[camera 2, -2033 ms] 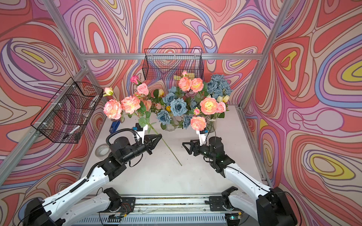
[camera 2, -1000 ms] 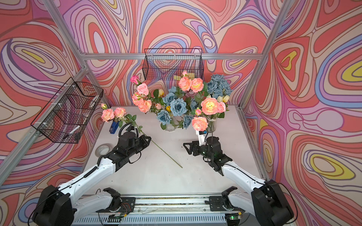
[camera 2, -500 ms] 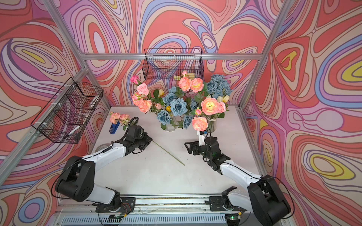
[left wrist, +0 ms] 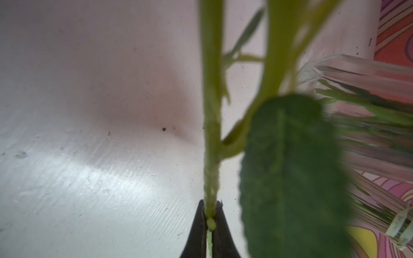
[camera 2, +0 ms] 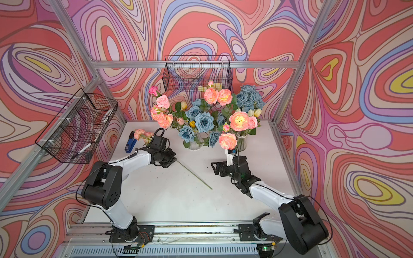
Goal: Pick out pink flowers from the vase
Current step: Place the flower at the center of the board.
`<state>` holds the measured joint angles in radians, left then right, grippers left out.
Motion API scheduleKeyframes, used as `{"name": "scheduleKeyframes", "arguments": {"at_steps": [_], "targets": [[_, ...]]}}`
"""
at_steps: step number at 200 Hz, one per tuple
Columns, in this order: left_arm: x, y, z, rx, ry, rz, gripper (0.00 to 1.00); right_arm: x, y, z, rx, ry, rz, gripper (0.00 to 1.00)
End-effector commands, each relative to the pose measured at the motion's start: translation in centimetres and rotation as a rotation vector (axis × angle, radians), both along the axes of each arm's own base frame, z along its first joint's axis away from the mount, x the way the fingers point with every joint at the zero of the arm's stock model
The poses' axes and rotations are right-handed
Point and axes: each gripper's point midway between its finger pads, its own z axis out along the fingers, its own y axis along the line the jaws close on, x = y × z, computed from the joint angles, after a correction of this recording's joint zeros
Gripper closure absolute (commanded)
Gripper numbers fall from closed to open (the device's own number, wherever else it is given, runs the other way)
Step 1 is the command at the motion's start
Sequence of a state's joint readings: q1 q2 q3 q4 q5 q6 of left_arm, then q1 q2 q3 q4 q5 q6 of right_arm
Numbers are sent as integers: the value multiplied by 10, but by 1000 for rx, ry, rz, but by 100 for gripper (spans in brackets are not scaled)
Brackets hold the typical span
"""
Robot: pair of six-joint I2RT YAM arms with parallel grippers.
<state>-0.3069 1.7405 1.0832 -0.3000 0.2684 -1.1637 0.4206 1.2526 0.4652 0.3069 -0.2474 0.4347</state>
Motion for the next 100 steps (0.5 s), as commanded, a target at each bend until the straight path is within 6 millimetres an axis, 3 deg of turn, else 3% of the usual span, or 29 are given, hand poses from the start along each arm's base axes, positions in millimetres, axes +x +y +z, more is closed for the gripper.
{"name": "scheduleKeyframes", "arguments": {"at_steps": [1, 100], "targets": [[-20, 12, -13, 69, 150, 22, 100, 4, 3, -7, -3, 1, 1, 15], [-19, 11, -35, 73, 221, 56, 100, 11, 9, -15, 0, 23, 16, 15]]}}
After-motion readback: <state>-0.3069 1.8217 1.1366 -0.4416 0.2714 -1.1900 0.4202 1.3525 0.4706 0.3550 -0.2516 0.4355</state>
